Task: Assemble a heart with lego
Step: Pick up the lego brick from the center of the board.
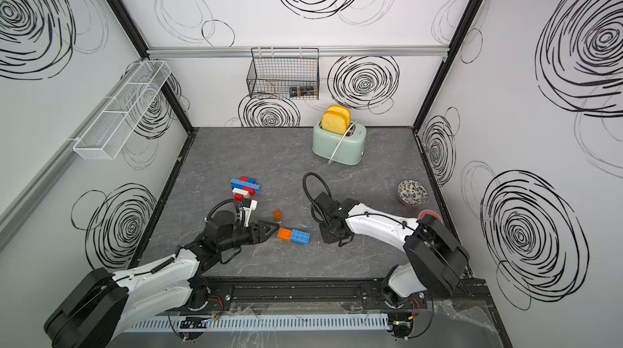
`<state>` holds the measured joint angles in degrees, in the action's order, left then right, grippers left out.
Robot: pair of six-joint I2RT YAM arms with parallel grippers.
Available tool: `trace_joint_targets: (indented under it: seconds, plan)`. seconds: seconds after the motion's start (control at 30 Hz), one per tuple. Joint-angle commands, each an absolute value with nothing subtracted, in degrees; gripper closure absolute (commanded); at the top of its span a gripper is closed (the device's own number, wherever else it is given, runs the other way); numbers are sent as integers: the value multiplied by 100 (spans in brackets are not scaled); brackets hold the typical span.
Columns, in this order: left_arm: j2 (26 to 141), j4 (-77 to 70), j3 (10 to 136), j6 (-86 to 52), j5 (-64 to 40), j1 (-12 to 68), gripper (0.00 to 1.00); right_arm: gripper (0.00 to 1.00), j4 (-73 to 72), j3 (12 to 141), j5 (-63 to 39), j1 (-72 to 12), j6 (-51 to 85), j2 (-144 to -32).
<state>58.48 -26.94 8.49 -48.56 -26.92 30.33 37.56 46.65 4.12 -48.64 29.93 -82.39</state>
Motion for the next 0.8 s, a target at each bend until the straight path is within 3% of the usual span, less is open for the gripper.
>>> trace_joint_targets:
  seconds: [0.0,0.3,0.77]
  plan:
    - [5716,-2865,758,-4973,-2645,2941,26,70,4132,5180,602,-4882,2670,-7822]
    - [5250,-2561,633,-5096,-2638,2426,26,69,4073,6451,-202,-4821,966,-8029]
    - [4237,-2053,272,-5563,-2500,1828,25,70,4324,7952,-1217,-5704,-889,-9871]
